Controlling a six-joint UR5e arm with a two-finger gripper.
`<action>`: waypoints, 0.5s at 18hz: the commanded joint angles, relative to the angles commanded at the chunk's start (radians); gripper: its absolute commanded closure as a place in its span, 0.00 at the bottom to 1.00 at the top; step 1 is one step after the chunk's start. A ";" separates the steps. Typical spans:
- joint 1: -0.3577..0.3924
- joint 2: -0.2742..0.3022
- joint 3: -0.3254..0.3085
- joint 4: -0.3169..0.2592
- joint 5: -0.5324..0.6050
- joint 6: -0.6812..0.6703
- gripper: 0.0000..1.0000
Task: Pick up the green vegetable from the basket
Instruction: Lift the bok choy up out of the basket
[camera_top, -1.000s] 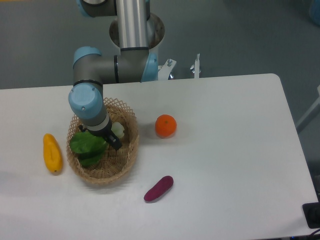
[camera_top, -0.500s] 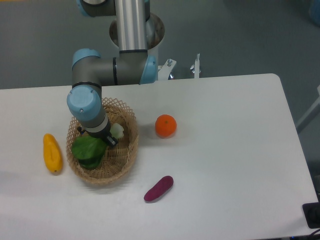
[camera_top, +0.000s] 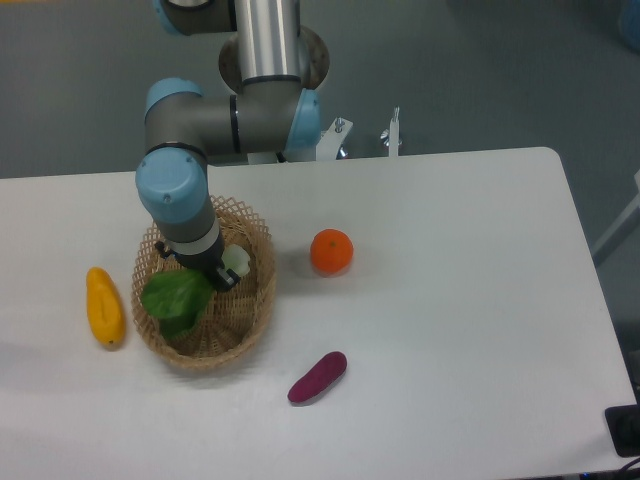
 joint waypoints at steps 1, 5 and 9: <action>0.018 0.009 0.009 -0.012 -0.002 0.000 0.71; 0.106 0.014 0.078 -0.060 -0.002 0.052 0.70; 0.189 -0.023 0.178 -0.060 0.000 0.092 0.70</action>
